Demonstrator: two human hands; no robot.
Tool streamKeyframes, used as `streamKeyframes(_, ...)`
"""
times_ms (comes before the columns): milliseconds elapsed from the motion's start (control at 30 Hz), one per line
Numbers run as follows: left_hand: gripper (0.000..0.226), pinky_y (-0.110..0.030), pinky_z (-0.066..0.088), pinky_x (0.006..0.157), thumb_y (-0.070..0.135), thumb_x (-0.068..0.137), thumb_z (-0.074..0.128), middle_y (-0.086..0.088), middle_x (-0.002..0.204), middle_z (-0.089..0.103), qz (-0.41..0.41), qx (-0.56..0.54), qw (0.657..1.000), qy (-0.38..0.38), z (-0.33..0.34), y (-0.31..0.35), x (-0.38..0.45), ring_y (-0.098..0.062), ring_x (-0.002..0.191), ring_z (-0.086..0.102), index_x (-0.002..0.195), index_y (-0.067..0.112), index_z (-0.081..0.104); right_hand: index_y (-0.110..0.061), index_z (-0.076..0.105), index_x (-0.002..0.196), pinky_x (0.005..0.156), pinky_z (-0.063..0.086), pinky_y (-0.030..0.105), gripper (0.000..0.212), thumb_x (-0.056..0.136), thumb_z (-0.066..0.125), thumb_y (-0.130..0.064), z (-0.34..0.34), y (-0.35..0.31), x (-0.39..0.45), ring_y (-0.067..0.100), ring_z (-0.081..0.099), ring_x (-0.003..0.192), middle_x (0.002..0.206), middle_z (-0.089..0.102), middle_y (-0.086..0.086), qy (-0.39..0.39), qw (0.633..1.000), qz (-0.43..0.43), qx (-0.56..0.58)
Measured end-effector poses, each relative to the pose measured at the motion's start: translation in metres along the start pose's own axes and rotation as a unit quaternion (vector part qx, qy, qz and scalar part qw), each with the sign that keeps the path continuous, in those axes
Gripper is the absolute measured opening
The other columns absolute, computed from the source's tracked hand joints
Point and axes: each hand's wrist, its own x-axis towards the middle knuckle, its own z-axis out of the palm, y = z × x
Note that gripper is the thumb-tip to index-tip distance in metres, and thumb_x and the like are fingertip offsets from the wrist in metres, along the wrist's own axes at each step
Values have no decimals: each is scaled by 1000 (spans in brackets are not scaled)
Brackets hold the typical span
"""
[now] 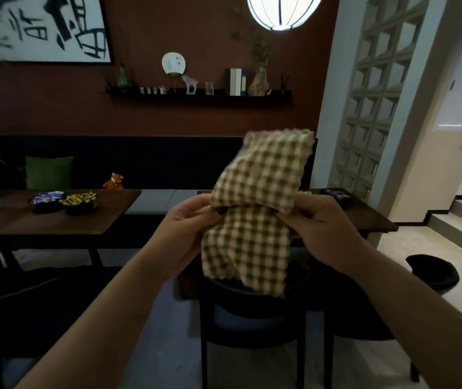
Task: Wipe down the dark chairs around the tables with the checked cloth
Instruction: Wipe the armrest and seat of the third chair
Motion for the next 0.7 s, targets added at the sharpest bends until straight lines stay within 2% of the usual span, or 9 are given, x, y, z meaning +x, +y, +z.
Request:
streamKeyframes(33,25,-31,57,76,9,81,56,-11,96,73,9,0,1000,4,1,3,0,-20,87,70,104,5,66,1,71,100,71,56,38,25,94,47,8,-2,-4,1,36,63,93,98,65,24,-22,1000,-1,4)
streamKeyframes(167,18,-26,56,62,6,92,53,-5,88,71,-28,73,994,77,-4,-9,0,-15,74,66,102,11,67,-14,75,90,76,55,21,46,92,38,12,8,2,4,11,65,94,105,66,0,-78,995,43,-52)
streamKeyframes(233,21,-25,56,59,8,96,48,-8,92,71,-58,67,990,106,-8,-20,-3,-15,74,67,108,11,66,-15,75,86,79,54,19,46,92,37,9,15,12,4,11,62,100,107,66,-1,-72,993,63,-71)
streamKeyframes(367,43,-36,52,73,31,103,31,-16,107,71,-122,-51,976,175,-15,-36,-18,-26,96,67,114,5,64,-12,74,80,64,55,29,43,94,34,0,39,28,2,12,63,81,96,67,5,-44,991,128,19)
streamKeyframes(433,57,-43,49,85,49,101,26,-17,113,70,-135,-83,970,186,-23,-45,-28,-31,106,65,117,7,62,-18,74,84,65,50,25,27,94,50,-11,55,41,3,11,60,74,87,66,2,-39,993,109,-29)
streamKeyframes(467,56,-46,50,88,52,100,30,-15,112,70,-126,-52,970,200,-26,-50,-33,-30,106,65,116,10,63,-22,72,92,69,49,23,14,90,60,-15,65,47,3,7,60,78,89,65,-3,-39,992,91,-73)
streamKeyframes(533,35,-45,54,87,40,98,46,-11,109,72,-88,76,959,257,-33,-61,-41,-26,101,68,111,13,64,-29,63,116,82,49,18,39,80,73,-15,87,60,1,0,57,99,109,60,-16,-45,989,54,-127)
streamKeyframes(600,19,-34,57,78,29,98,53,-6,101,70,-44,168,929,327,-43,-69,-49,-20,94,68,105,14,62,-33,50,131,90,48,15,62,78,75,-14,116,71,-2,-4,53,109,121,54,-21,-19,993,76,-87)
streamKeyframes(700,15,-20,53,64,30,98,53,0,90,68,11,244,900,360,-72,-76,-62,-6,80,65,97,16,59,-23,62,114,78,56,26,35,82,72,-12,162,86,-5,7,67,92,104,70,-5,45,965,242,92)
